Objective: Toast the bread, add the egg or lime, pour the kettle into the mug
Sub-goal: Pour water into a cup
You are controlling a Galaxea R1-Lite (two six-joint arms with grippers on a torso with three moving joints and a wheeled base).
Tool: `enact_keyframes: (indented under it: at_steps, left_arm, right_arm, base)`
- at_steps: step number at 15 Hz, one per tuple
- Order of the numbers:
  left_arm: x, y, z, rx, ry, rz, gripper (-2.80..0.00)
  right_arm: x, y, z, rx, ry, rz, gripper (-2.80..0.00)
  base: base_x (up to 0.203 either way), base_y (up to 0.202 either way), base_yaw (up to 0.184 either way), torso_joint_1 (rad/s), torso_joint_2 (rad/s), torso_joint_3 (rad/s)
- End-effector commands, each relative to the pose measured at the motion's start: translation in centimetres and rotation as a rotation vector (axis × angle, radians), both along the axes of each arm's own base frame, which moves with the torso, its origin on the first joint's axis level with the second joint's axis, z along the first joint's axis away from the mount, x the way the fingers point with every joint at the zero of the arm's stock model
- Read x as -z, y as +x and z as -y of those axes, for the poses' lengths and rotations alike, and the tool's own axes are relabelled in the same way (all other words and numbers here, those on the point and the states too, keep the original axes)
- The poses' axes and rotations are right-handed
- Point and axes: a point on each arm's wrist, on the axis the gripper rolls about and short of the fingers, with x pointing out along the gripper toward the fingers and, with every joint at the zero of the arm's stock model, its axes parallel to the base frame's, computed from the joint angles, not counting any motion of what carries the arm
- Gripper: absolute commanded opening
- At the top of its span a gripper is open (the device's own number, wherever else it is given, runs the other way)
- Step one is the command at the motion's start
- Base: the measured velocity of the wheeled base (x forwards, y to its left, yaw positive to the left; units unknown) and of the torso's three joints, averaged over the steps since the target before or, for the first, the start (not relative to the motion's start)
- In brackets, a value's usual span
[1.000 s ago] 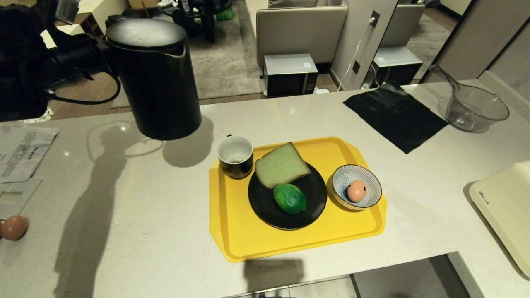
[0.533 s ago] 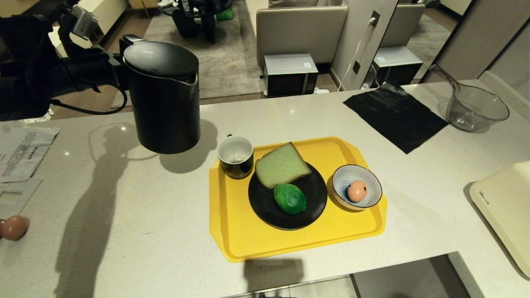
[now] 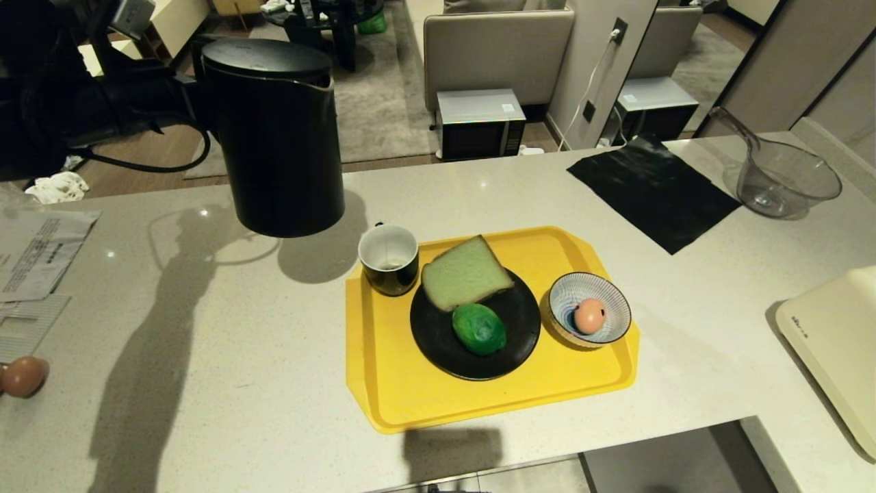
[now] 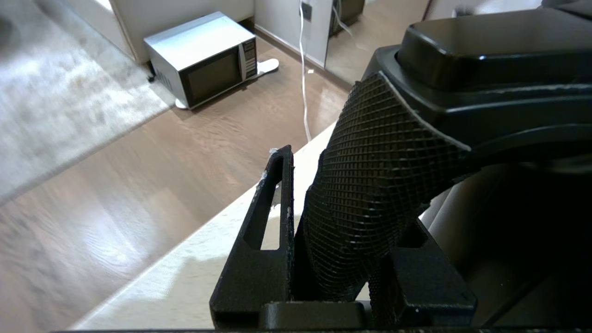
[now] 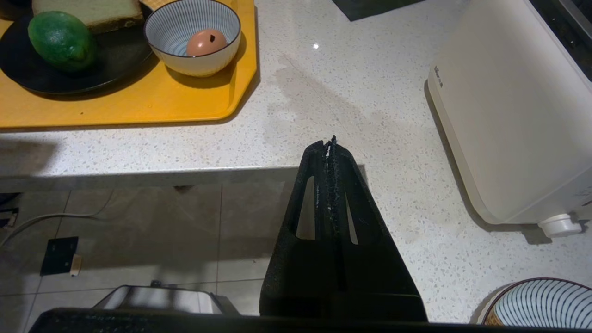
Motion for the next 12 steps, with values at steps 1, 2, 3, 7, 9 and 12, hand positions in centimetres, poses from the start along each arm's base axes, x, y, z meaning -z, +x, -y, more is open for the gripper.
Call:
enact_keyframes:
  at_steps: [1, 2, 3, 7, 9, 12]
  left_arm:
    - [-1.9, -1.8, 0.2, -0.042, -0.083, -0.018, -2.8]
    - [-2.0, -2.0, 0.3, -0.048, -0.098, -0.04, -2.8]
    - [-1.9, -1.9, 0.2, -0.048, -0.096, -0.036, -2.8]
    - [-1.4, -1.6, -0.1, -0.053, -0.087, -0.059, -2.8]
    - [-0.6, -1.9, -0.1, -0.075, -0.1, -0.18, -2.8]
    - [0.1, -2.3, -0.1, -0.144, -0.082, -0.263, -2.8]
  right_arm:
    - [0.8, 0.2, 0.0, 0.0, -0.001, -0.027, -2.8]
    - [0.8, 0.2, 0.0, 0.001, -0.001, -0.027, -2.8]
    - [0.8, 0.2, 0.0, 0.0, -0.001, -0.028, -2.8]
    - [0.8, 0.2, 0.0, -0.001, -0.001, -0.027, -2.8]
    - [0.8, 0.2, 0.0, 0.001, -0.001, -0.027, -2.8]
    - [0.8, 0.2, 0.0, 0.0, -0.001, -0.027, -2.8]
  base:
    - [0.0, 0.0, 0.0, 0.0, 0.0, 0.0]
    - [0.0, 0.0, 0.0, 0.0, 0.0, 0.0]
    - [0.0, 0.0, 0.0, 0.0, 0.0, 0.0]
    - [0.0, 0.0, 0.0, 0.0, 0.0, 0.0]
    - [0.0, 0.0, 0.0, 0.0, 0.0, 0.0]
    - [0.0, 0.0, 0.0, 0.0, 0.0, 0.0]
